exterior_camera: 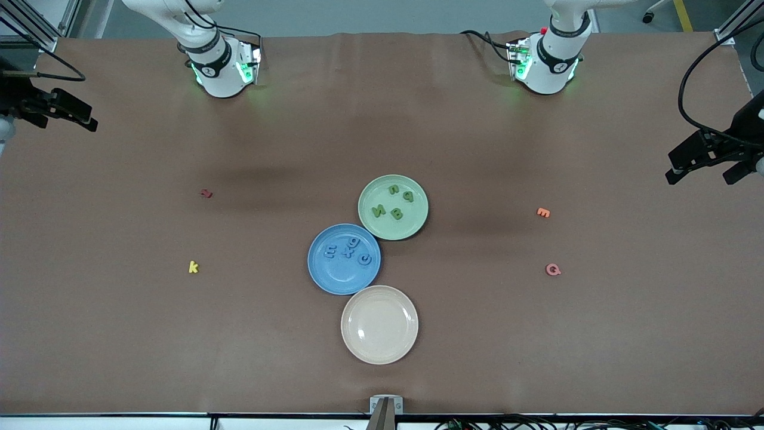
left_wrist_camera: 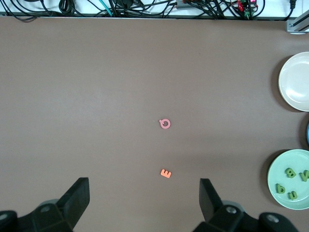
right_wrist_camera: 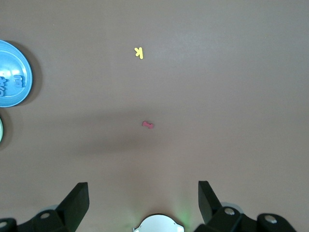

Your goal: Sort letters by color into matching plates

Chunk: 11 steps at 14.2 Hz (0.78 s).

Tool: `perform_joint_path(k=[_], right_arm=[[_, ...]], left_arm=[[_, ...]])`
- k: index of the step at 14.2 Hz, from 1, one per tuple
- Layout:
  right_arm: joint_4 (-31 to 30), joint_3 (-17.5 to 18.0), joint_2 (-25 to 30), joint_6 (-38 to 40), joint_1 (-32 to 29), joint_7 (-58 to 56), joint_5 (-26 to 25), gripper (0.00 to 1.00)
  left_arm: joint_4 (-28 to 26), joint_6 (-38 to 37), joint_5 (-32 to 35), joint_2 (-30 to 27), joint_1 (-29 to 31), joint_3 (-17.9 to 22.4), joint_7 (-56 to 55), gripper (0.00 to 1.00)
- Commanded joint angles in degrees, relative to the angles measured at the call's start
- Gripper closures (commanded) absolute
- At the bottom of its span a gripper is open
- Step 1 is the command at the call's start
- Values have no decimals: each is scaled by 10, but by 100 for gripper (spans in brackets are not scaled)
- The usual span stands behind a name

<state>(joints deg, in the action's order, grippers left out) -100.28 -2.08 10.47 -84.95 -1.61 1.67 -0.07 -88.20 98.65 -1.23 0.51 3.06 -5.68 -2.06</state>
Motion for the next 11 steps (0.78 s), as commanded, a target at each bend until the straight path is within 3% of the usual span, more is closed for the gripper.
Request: perform_joint_path(k=[1, 11], right_arm=[[-13, 7, 17, -17, -14, 0, 10, 0], [16, 9, 10, -25, -12, 6, 22, 0]], left_arm=[[15, -14, 2, 5, 3, -3, 10, 0], [15, -14, 1, 5, 3, -3, 11, 0]])
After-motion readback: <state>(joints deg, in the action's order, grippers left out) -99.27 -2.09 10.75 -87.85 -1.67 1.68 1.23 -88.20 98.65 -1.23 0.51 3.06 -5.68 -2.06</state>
